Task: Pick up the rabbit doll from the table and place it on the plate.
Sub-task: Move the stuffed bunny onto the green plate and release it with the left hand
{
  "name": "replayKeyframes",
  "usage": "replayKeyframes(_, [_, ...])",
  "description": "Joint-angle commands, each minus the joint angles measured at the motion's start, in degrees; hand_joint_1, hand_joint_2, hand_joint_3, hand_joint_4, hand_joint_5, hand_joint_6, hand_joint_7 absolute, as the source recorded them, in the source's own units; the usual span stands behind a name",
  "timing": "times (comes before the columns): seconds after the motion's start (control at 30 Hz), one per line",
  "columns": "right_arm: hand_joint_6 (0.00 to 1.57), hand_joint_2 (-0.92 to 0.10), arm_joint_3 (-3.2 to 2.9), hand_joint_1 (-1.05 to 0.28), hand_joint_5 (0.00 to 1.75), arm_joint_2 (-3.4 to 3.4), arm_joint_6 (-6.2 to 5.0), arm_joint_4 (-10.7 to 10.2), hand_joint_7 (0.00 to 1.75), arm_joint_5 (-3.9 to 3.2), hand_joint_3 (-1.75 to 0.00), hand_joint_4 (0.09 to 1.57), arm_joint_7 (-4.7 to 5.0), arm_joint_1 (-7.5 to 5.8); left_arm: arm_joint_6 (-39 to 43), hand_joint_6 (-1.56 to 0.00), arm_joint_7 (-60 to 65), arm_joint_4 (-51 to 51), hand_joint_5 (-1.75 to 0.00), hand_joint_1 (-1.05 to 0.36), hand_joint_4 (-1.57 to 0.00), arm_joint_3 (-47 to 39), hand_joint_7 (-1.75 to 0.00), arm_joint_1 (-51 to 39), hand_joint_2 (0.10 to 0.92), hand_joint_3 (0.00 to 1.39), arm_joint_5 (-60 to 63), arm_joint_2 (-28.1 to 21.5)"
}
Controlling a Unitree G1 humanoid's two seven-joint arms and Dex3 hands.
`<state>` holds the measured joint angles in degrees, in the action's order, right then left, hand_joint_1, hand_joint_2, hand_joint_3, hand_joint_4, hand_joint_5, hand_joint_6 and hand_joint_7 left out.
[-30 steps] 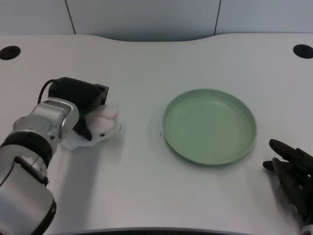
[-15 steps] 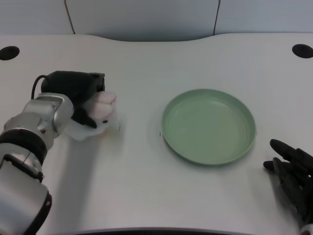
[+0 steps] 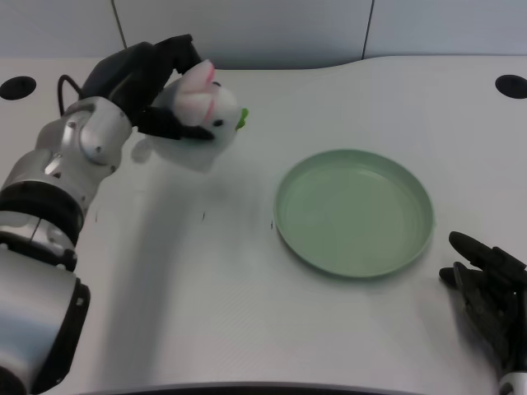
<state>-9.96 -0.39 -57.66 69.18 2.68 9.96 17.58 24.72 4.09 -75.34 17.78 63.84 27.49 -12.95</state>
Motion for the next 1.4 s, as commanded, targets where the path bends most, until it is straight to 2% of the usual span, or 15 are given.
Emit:
replayKeyframes(0.03, [0.94, -0.92, 0.29, -0.29, 0.79, -0.39, 0.46, -0.28, 0.02, 0.38, -0.31, 0.70, 0.54, 0.00, 0.83, -0.75, -0.22, 0.78, -1.75, -0.19, -0.92, 1.39, -1.75, 3.09, 0.803, 0.13, 1.18, 2.95])
replayKeyframes(0.07, [0.94, -0.92, 0.40, -0.30, 0.78, -0.26, 0.61, -0.30, 0.01, 0.46, -0.31, 0.69, 0.53, -0.04, 0.80, -0.76, 0.23, 0.78, -1.75, -0.17, -0.94, 2.08, -1.75, 3.51, 0.765, 0.21, 1.84, 3.82])
replayKeyframes(0.17, [0.93, -0.92, 0.90, -0.31, 0.78, 0.23, 1.21, -0.68, 0.01, 1.03, -0.32, 0.68, 1.13, -0.31, 0.97, -0.77, 0.65, 0.77, -1.75, -0.13, -0.95, 3.51, -1.75, 4.34, 0.459, 0.84, 2.98, 6.16])
replayKeyframes(0.2, [0.93, -0.92, 1.12, -0.31, 0.78, 0.45, 1.44, -0.94, 0.01, 1.31, -0.32, 0.67, 1.60, -0.45, 1.13, -0.77, 0.60, 0.77, -1.75, -0.12, -0.94, 3.91, -1.75, 4.55, 0.421, 0.92, 3.25, 6.98])
replayKeyframes(0.37, [0.93, -0.92, 2.22, -0.30, 0.78, 1.34, 1.23, -1.60, 0.01, 2.08, -0.30, 0.69, 3.62, -0.78, 1.69, -0.80, 1.41, 0.49, -1.75, -0.08, -0.95, 6.69, -1.75, 5.67, 0.285, 1.20, 5.66, 11.50])
replayKeyframes(0.5, [0.95, -0.92, 2.20, -0.32, 0.80, 2.27, 1.45, -2.20, 0.01, 1.64, -0.28, 0.70, 3.54, -0.96, 1.04, -0.82, -0.73, 0.02, -1.75, -0.11, -0.97, 7.51, -1.75, 6.24, 0.265, 1.32, 5.99, 15.04])
replayKeyframes(0.57, [0.95, -0.92, 2.42, -0.32, 0.81, 2.38, 1.28, -2.53, 0.02, 2.30, -0.28, 0.70, 4.41, -1.10, 1.05, -0.83, -0.86, -0.17, -1.75, -0.13, -0.98, 8.07, -1.75, 6.15, 0.248, 1.32, 6.41, 16.22])
replayKeyframes(0.6, [0.95, -0.92, 2.74, -0.32, 0.81, 2.26, 1.21, -2.62, 0.02, 3.07, -0.28, 0.70, 5.26, -1.16, 1.01, -0.83, -0.07, -0.28, -1.75, -0.14, -0.98, 8.85, -1.75, 5.78, 0.242, 1.32, 7.15, 16.96])
replayKeyframes(0.73, [0.95, -0.92, 3.30, -0.34, 0.83, 2.16, 1.24, -2.68, 0.02, 4.09, -0.29, 0.71, 6.48, -1.44, 0.28, -0.84, 1.13, -0.87, -1.75, -0.19, -0.96, 10.71, -1.75, 4.00, 0.259, 1.27, 8.73, 19.05])
replayKeyframes(0.93, [0.93, -0.92, 3.95, -0.34, 0.83, 2.16, 1.48, -3.10, 0.01, 4.68, -0.30, 0.69, 7.53, -2.04, -0.55, -0.85, 2.31, -1.38, -1.75, -0.31, -0.96, 13.15, -1.75, 2.60, 0.435, 1.08, 10.85, 19.96])
replayKeyframes(1.03, [0.94, -0.92, 4.02, -0.35, 0.82, 2.21, 1.68, -3.54, 0.01, 4.77, -0.30, 0.68, 7.66, -2.18, -2.53, -0.70, 0.66, -1.67, -1.75, -0.39, -0.85, 13.77, -1.75, 3.05, 0.568, 0.69, 11.28, 20.23])
replayKeyframes(1.1, [0.93, -0.92, 3.92, -0.34, 0.82, 2.22, 1.18, -3.57, 0.00, 4.21, -0.30, 0.67, 6.66, -2.22, -3.99, -0.51, -1.40, -1.81, -1.48, -0.54, -0.56, 13.80, -1.46, 3.43, 0.718, 0.26, 10.97, 20.40])
replayKeyframes(1.17, [0.92, -0.92, 3.68, -0.34, 0.83, 2.05, 0.71, -3.16, 0.00, 3.60, -0.31, 0.66, 5.46, -2.06, -4.36, -0.51, -1.87, -1.75, -1.27, -0.60, -0.49, 14.32, -1.10, 3.58, 0.779, 0.08, 11.34, 20.21])
replayKeyframes(1.27, [0.93, -0.92, 3.20, -0.34, 0.84, 2.22, 0.80, -2.96, 0.01, 2.90, -0.30, 0.66, 4.57, -1.92, -4.59, -0.44, -2.56, -1.77, -1.12, -0.65, -0.35, 15.69, -0.86, 3.88, 0.822, 0.02, 12.56, 19.75])
replayKeyframes(1.4, [0.93, -0.92, 3.33, -0.34, 0.85, 2.22, 1.32, -3.36, 0.01, 3.30, -0.30, 0.65, 5.17, -1.97, -4.99, -0.10, -3.85, -1.72, -0.94, -0.76, -0.03, 17.06, -0.67, 4.32, 0.851, 0.01, 13.71, 19.31])
